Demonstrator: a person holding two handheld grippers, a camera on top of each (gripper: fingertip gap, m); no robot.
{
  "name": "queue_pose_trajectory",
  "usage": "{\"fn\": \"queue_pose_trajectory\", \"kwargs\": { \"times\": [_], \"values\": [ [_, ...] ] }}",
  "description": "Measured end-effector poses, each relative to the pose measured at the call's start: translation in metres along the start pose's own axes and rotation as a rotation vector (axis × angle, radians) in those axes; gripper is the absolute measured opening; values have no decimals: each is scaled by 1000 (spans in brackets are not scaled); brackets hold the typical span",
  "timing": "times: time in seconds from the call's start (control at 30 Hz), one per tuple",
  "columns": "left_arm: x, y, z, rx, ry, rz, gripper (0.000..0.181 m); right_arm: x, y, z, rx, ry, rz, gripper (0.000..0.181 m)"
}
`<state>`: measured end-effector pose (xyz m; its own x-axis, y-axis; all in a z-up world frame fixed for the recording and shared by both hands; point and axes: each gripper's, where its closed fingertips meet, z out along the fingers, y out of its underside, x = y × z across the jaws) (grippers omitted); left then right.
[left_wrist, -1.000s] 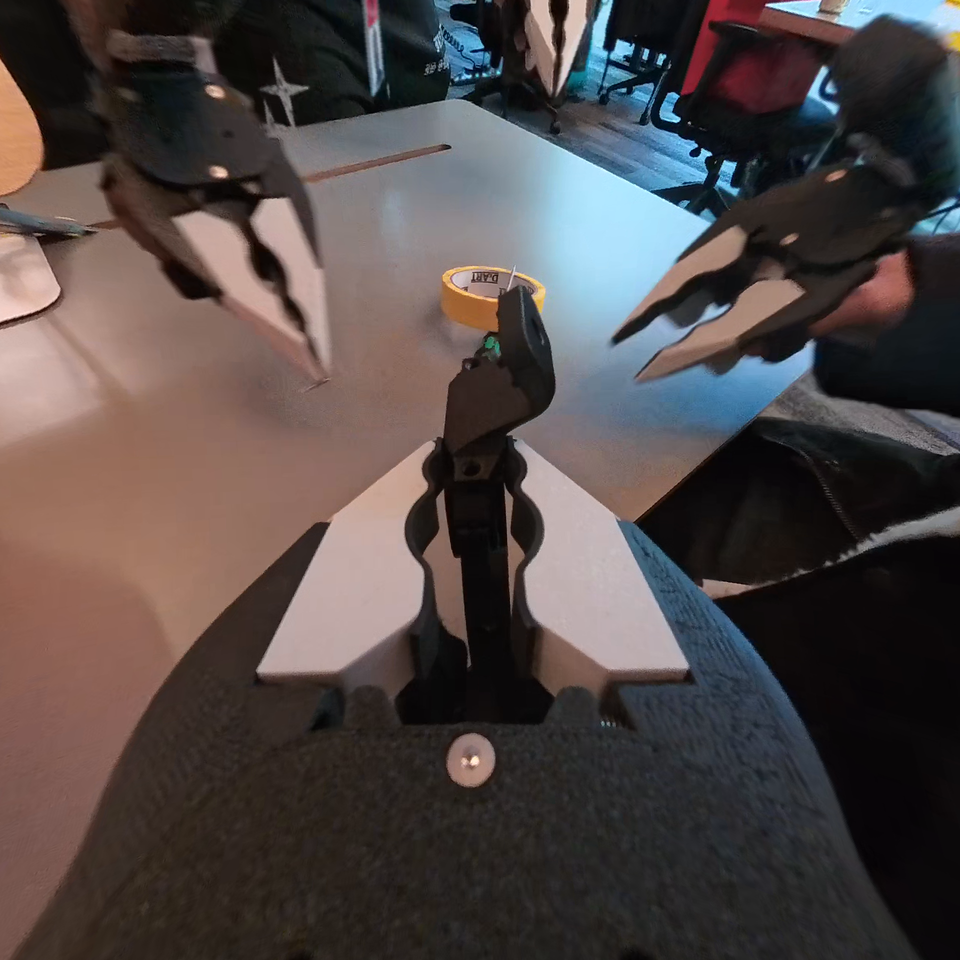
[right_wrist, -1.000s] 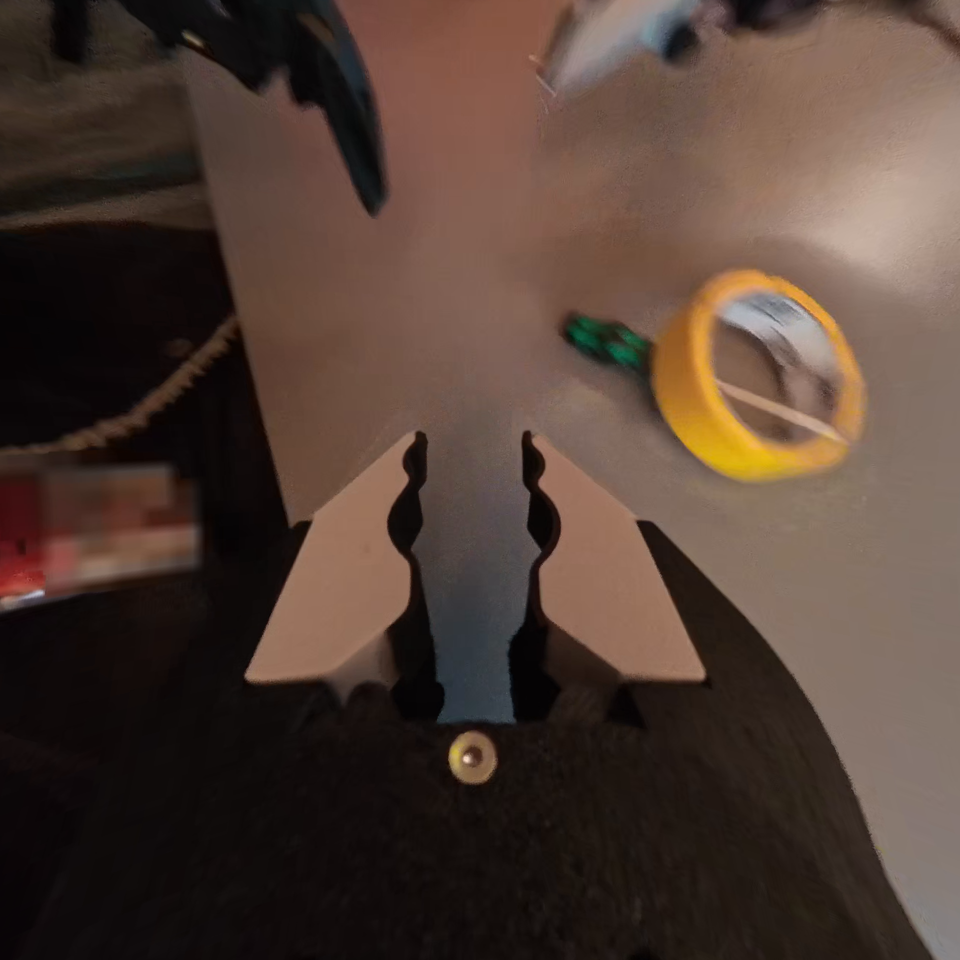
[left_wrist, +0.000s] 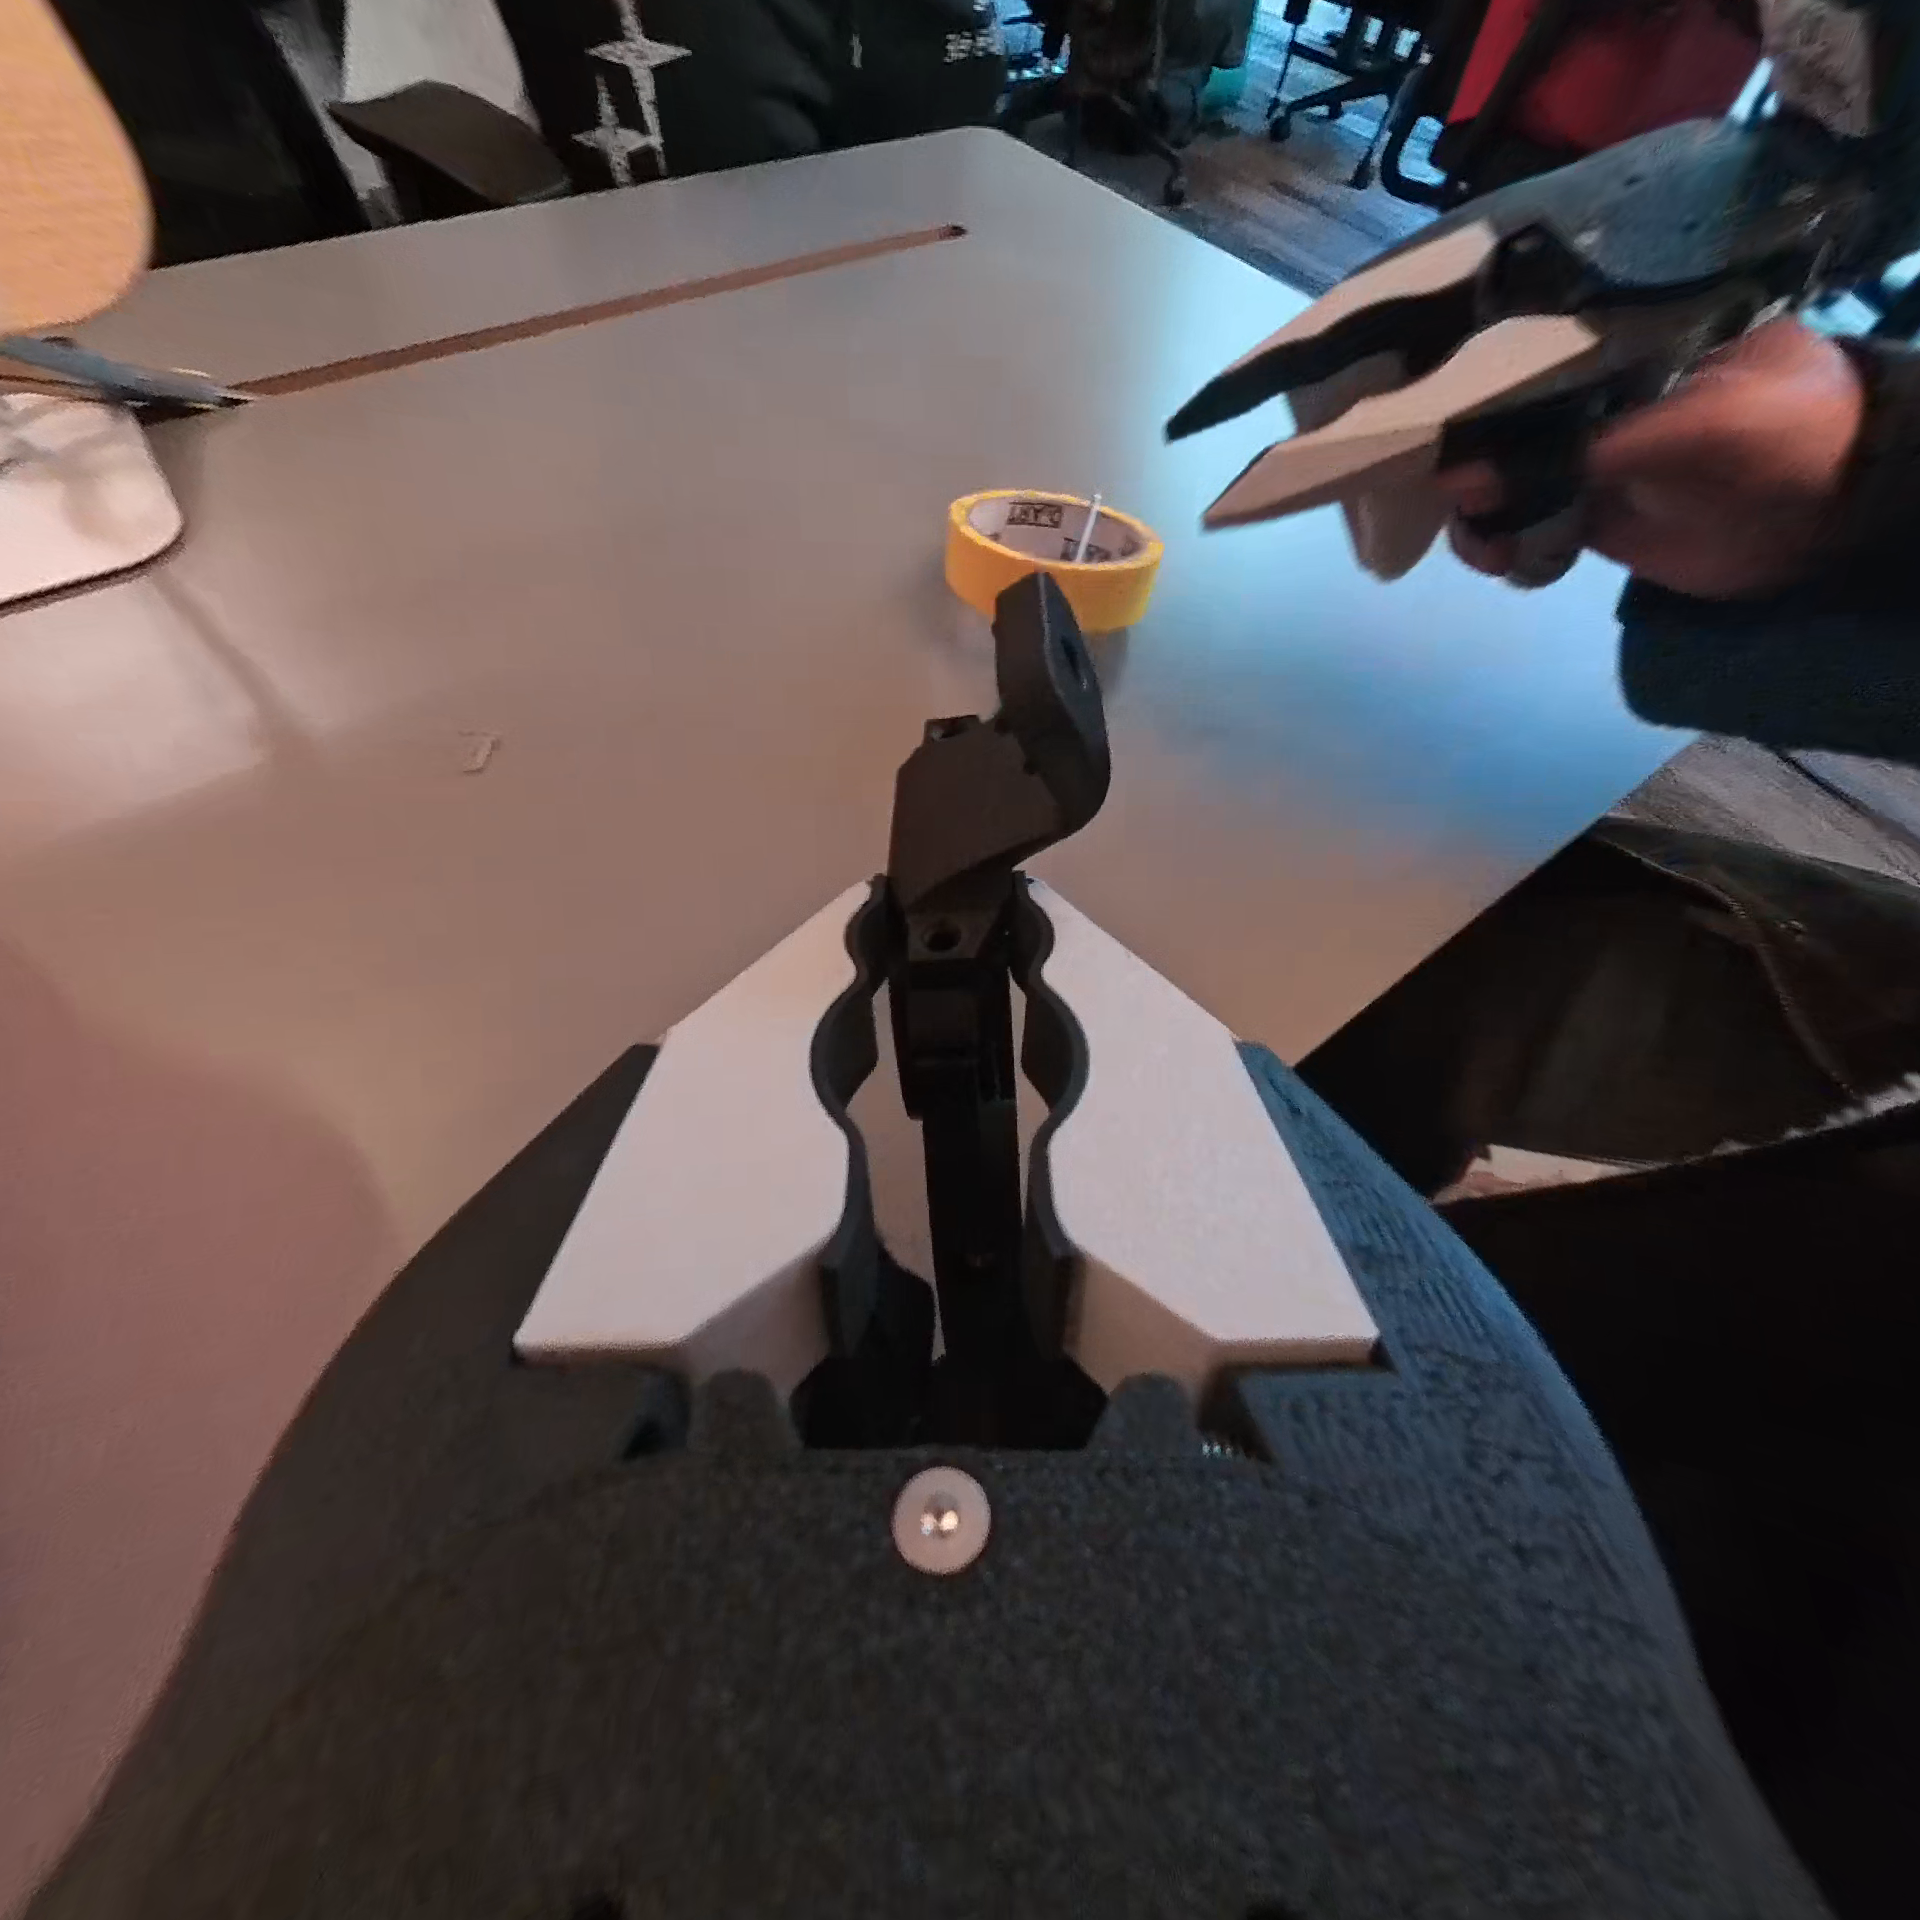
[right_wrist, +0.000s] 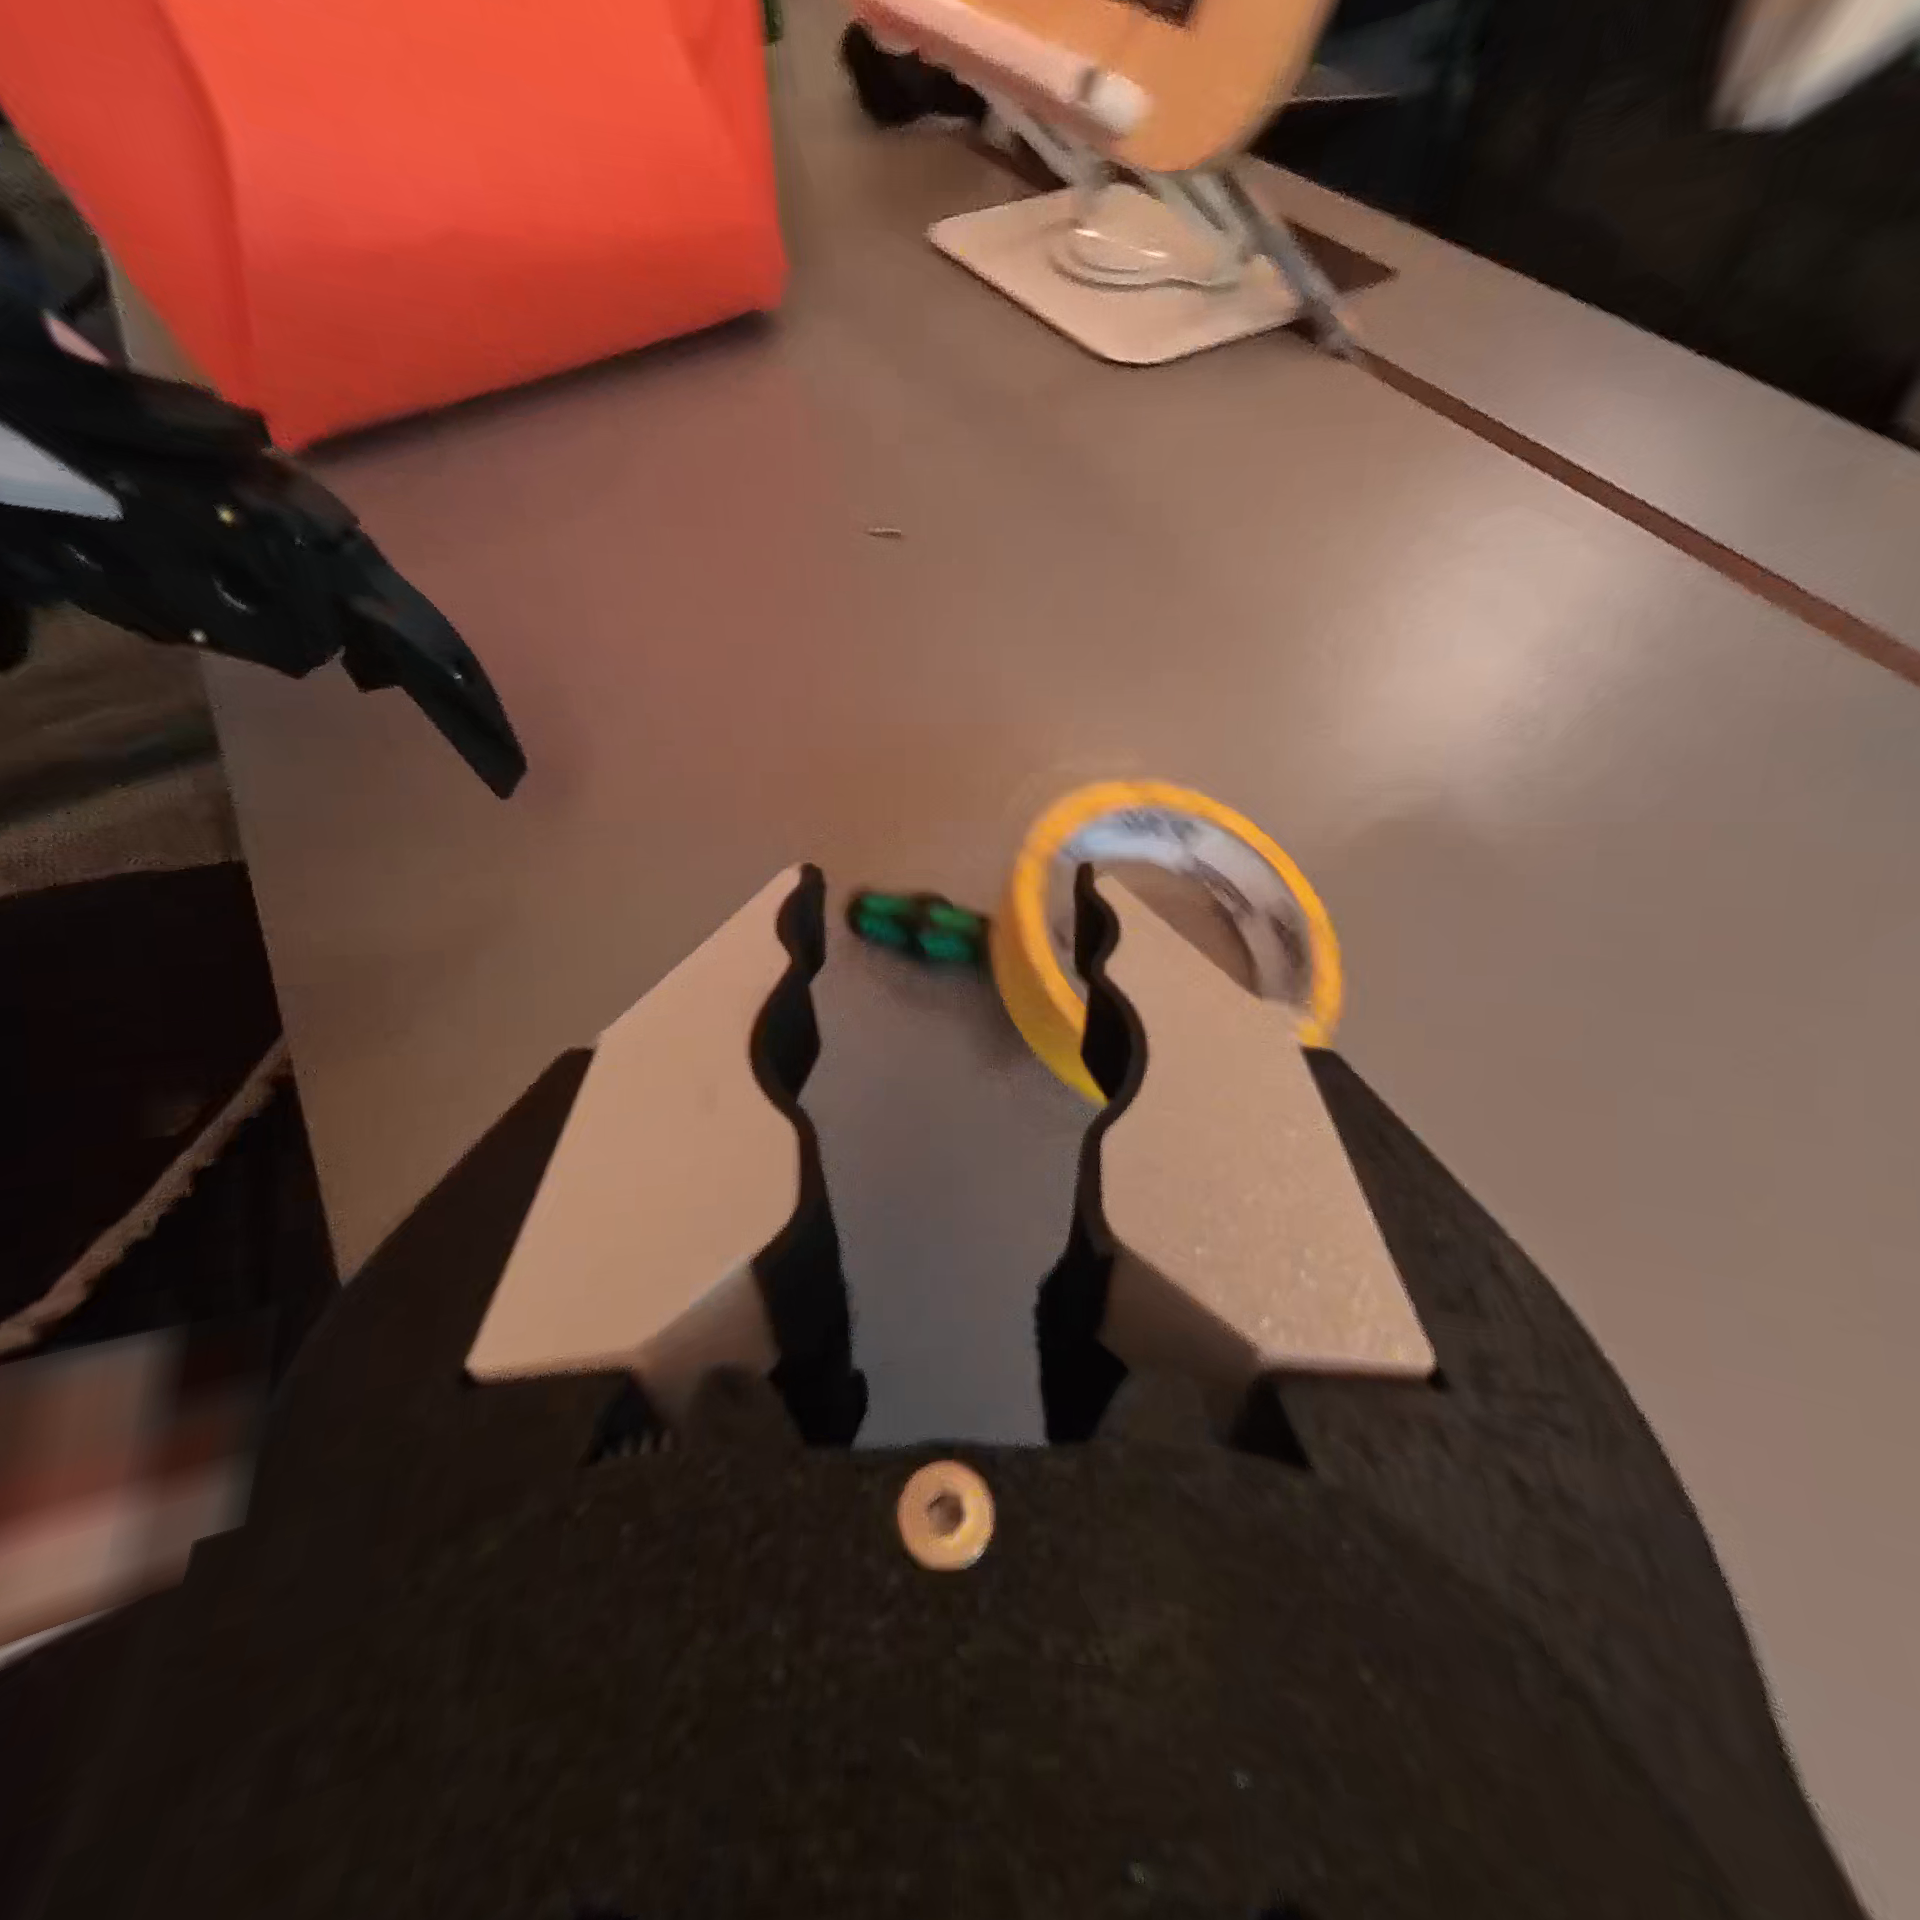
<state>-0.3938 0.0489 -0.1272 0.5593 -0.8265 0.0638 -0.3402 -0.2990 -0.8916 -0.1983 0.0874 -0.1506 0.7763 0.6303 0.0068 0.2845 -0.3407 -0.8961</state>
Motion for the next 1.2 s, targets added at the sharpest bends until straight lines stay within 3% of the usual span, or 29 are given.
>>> {"fn": "queue_pose_trajectory", "kwargs": {
  "times": [0.1, 0.17, 0.2, 0.3, 0.4, 0.6, 0.73, 0.87, 0.93, 1.07, 1.13, 1.2],
  "values": [
    [-15, -1, -17, 19, -34, -6, 22, -43, -23, 50, -10, -115, -124, 47],
    [-24, -1, -26, 23, -49, -9, 22, -67, -42, 77, 44, -213, -170, 36],
    [-28, 0, -30, 24, -50, -16, 22, -74, -48, 95, 29, -248, -212, 41],
    [-38, 1, -38, 36, -59, -44, 22, -65, -47, 161, -140, -219, -364, 44],
    [-40, -1, -43, 52, -64, -30, 22, -57, -47, 210, -185, -212, -320, 38],
    [-57, 9, -39, 11, -107, -5, 22, -61, -20, 254, -338, -218, -255, 26],
    [-65, 11, -34, 3, -129, 29, 22, -56, -20, 257, -326, -193, -230, 5],
    [-61, 3, -27, 29, -129, 101, 22, -58, -20, 256, -346, -235, -246, 4],
    [-58, 0, -22, 39, -125, 121, 22, -65, -35, 243, -351, -284, -241, 4],
    [-48, -3, -12, 27, -112, 183, 22, -108, -96, 170, -302, -532, -451, 4],
    [-40, -5, -8, 34, -96, 202, 22, -127, -111, 125, -392, -713, -453, 4],
    [-38, -7, -6, 30, -126, 272, 22, -130, -114, 95, -574, -808, -375, 4]
  ]
}}
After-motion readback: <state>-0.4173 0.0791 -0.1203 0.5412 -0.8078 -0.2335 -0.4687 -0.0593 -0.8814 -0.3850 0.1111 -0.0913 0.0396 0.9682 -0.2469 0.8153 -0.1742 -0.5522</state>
